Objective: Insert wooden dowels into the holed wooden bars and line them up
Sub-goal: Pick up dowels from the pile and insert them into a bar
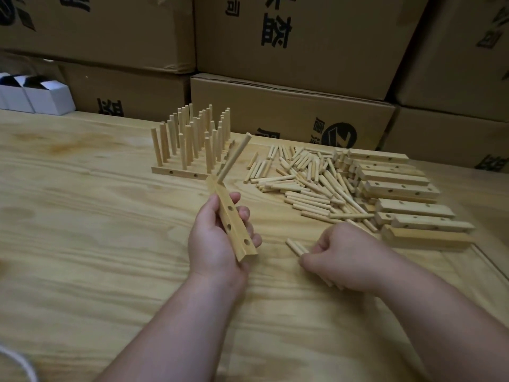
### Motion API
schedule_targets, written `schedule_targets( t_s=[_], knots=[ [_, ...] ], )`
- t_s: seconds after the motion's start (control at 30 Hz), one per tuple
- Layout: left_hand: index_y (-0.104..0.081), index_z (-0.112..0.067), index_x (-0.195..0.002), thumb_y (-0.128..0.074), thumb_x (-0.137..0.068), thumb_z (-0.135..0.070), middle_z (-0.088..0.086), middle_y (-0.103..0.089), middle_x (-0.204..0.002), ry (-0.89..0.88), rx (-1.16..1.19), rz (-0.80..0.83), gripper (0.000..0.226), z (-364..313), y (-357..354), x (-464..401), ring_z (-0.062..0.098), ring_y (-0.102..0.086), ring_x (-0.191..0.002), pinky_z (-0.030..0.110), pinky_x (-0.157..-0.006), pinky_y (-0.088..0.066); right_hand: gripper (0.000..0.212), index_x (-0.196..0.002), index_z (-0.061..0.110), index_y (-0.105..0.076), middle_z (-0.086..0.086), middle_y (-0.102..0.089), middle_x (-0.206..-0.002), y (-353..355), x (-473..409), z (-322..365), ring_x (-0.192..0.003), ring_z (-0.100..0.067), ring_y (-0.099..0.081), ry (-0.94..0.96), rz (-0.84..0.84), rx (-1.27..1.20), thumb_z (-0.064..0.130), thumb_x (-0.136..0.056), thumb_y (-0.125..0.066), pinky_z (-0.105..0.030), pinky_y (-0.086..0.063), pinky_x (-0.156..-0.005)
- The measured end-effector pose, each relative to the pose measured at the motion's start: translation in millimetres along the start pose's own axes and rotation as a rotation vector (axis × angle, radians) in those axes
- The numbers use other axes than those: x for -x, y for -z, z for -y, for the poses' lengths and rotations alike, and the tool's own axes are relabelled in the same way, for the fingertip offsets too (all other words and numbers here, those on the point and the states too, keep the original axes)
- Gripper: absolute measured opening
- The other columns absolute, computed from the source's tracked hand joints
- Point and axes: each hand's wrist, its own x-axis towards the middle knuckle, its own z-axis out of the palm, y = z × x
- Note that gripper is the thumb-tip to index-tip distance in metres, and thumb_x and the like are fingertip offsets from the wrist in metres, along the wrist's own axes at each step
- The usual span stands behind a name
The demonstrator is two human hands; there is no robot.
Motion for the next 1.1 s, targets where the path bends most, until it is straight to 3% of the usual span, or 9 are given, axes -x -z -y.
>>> schedule_targets(
  t_s=[0.17,0.23,0.37,0.53,0.7,0.8,0.87,0.93,1.1],
  knots=[
    [-0.065,-0.014,-0.097,-0.045,-0.101,-0.039,0.003,-0.050,-0.064,0.125,-0.024,0.103,0.032,3,-4,5,0.016,-0.035,-0.046,0.041,-0.082,-0.052,0.025,-0.074,0.032,-0.065,0.029,-0.062,-0.067,-12,18,-25,-0.058,-0.004,-0.058,0.106,-0.220,-0.053,0.055,-0.065,-0.066,-0.031,-0.050,-0.054],
    [-0.066,-0.014,-0.098,-0.045,-0.101,-0.040,0.003,-0.050,-0.064,0.176,-0.053,0.137,0.033,4,-4,8,0.017,-0.035,-0.047,0.050,-0.097,-0.052,0.024,-0.074,0.031,-0.063,0.020,-0.061,-0.068,-16,20,-27,-0.061,-0.005,-0.056,0.164,-0.274,-0.025,0.055,-0.071,-0.062,-0.031,-0.048,-0.055],
    [-0.069,-0.015,-0.095,-0.046,-0.101,-0.042,0.002,-0.050,-0.064,0.222,-0.106,0.160,0.036,5,-5,10,0.016,-0.037,-0.047,0.058,-0.106,-0.045,0.020,-0.075,0.030,-0.060,0.014,-0.056,-0.072,-21,19,-26,-0.070,-0.007,-0.055,0.222,-0.356,0.039,0.049,-0.082,-0.058,-0.033,-0.051,-0.063],
    [-0.068,-0.013,-0.098,-0.046,-0.102,-0.041,0.003,-0.050,-0.063,0.223,-0.149,0.141,0.036,10,-4,9,0.017,-0.036,-0.046,0.055,-0.105,-0.048,0.010,-0.089,0.032,-0.060,0.017,-0.052,-0.087,-28,14,-19,-0.078,-0.004,-0.054,0.360,-0.479,-0.149,0.041,-0.091,-0.059,-0.032,-0.049,-0.071],
    [-0.066,-0.011,-0.100,-0.045,-0.102,-0.039,0.005,-0.049,-0.061,0.204,-0.180,0.177,0.036,15,-4,8,0.017,-0.035,-0.045,0.046,-0.105,-0.046,0.010,-0.088,0.032,-0.065,0.016,-0.060,-0.080,-35,11,-14,-0.072,-0.003,-0.055,0.469,-0.406,-0.292,0.042,-0.090,-0.064,-0.026,-0.045,-0.063],
    [-0.067,-0.010,-0.099,-0.045,-0.101,-0.039,0.006,-0.048,-0.062,0.188,-0.181,0.200,0.037,15,-3,7,0.017,-0.034,-0.045,0.043,-0.084,-0.038,0.010,-0.090,0.035,-0.069,0.018,-0.064,-0.080,-36,10,-15,-0.074,-0.003,-0.058,0.506,-0.392,-0.339,0.044,-0.090,-0.065,-0.024,-0.046,-0.063],
    [-0.068,-0.011,-0.099,-0.046,-0.101,-0.040,0.006,-0.048,-0.064,0.188,-0.185,0.207,0.037,15,-2,7,0.017,-0.035,-0.046,0.036,-0.073,-0.046,0.009,-0.088,0.039,-0.068,0.019,-0.065,-0.079,-36,10,-16,-0.071,-0.005,-0.060,0.522,-0.408,-0.393,0.046,-0.091,-0.063,-0.026,-0.048,-0.061],
    [-0.068,-0.012,-0.099,-0.046,-0.101,-0.041,0.005,-0.049,-0.063,0.187,-0.171,0.206,0.037,15,-2,6,0.017,-0.035,-0.047,0.039,-0.073,-0.059,0.004,-0.090,0.043,-0.066,0.025,-0.065,-0.079,-37,9,-17,-0.069,-0.003,-0.061,0.525,-0.420,-0.439,0.043,-0.093,-0.062,-0.018,-0.045,-0.058],
    [-0.077,-0.018,-0.084,-0.049,-0.100,-0.042,0.003,-0.050,-0.063,0.134,-0.155,0.190,0.041,15,-3,7,0.015,-0.043,-0.046,0.037,-0.062,-0.054,0.020,-0.111,0.034,-0.068,0.025,-0.064,-0.083,-36,10,-18,-0.082,0.006,-0.060,0.533,-0.546,-0.565,0.037,-0.095,-0.057,-0.005,-0.040,-0.067]
  ],
)
